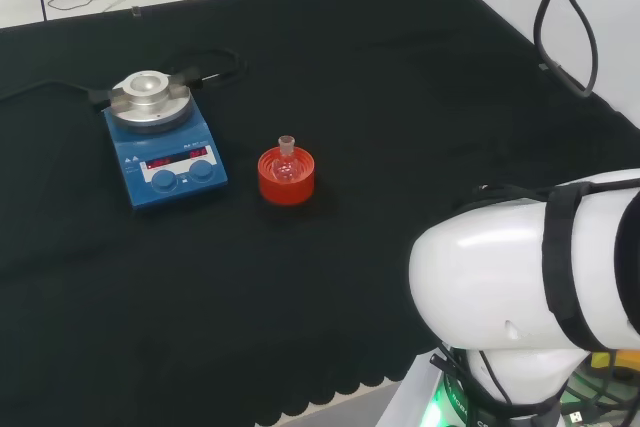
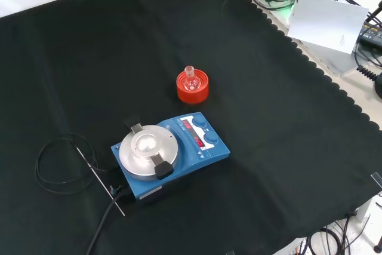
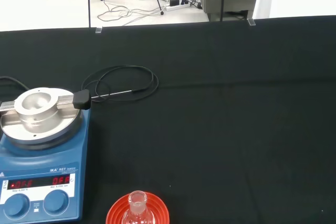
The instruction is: Pick up the round-bottom flask.
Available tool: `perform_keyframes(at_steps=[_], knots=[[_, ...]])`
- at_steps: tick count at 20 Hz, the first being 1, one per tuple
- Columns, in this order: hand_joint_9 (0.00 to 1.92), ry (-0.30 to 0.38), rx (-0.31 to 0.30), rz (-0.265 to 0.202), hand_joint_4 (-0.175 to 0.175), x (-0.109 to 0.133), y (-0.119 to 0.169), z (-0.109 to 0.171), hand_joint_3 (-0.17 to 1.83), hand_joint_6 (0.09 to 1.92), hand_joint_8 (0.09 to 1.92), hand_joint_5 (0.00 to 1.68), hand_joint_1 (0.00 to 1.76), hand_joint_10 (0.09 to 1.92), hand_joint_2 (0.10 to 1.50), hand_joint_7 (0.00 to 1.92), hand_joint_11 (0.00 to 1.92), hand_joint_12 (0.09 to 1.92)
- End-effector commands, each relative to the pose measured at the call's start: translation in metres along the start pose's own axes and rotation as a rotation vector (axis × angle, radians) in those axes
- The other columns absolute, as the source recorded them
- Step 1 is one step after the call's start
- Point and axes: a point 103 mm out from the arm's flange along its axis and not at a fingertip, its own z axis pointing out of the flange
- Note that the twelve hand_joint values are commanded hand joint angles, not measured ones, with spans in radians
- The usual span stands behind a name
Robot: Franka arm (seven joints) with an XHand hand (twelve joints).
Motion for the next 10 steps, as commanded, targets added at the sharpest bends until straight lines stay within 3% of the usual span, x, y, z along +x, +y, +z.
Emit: perform_keyframes(at_steps=[1, 5, 10], knots=[[0.20, -0.007, -0.013, 0.000, -0.014, 0.001, 0.000, 0.000, 0.29, 0.34, 0.57, 0.38, 0.22, 0.69, 1.27, 0.07, 0.00, 1.31], [0.21, 0.005, -0.014, 0.008, -0.015, -0.010, 0.002, 0.000, 0.29, 0.35, 0.57, 0.39, 0.20, 0.69, 1.28, 0.07, 0.00, 1.32], [0.21, -0.003, -0.009, 0.021, -0.016, -0.003, 0.005, 0.008, 0.29, 0.35, 0.57, 0.40, 0.20, 0.69, 1.28, 0.07, 0.00, 1.33]])
